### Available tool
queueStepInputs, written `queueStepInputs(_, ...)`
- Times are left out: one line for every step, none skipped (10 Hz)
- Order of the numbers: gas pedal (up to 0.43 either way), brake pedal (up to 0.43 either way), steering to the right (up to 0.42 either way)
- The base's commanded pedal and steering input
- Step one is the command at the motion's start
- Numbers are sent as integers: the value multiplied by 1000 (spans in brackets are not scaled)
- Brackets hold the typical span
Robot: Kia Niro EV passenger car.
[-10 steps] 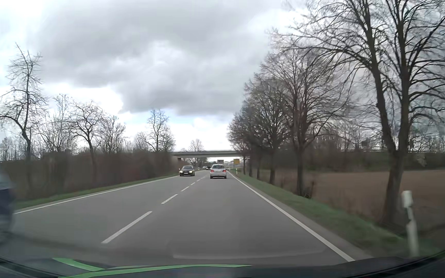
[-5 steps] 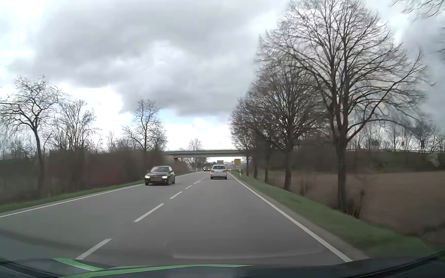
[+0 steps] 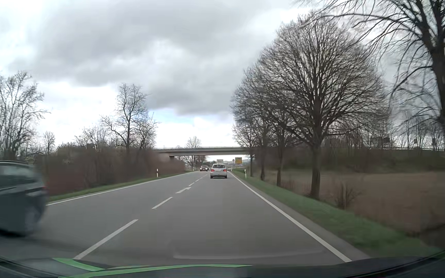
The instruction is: Follow the waypoints while adhering to traffic rules and regulations
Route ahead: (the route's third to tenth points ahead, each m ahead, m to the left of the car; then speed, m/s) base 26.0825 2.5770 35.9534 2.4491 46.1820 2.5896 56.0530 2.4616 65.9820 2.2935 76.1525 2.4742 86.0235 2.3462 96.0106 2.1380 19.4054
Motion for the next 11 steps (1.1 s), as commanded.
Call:
queueStepInputs(157,0,0)
queueStepInputs(157,0,0)
queueStepInputs(157,0,0)
queueStepInputs(157,0,0)
queueStepInputs(157,0,0)
queueStepInputs(157,0,0)
queueStepInputs(157,0,0)
queueStepInputs(157,0,0)
queueStepInputs(157,0,0)
queueStepInputs(150,0,0)
queueStepInputs(150,0,0)
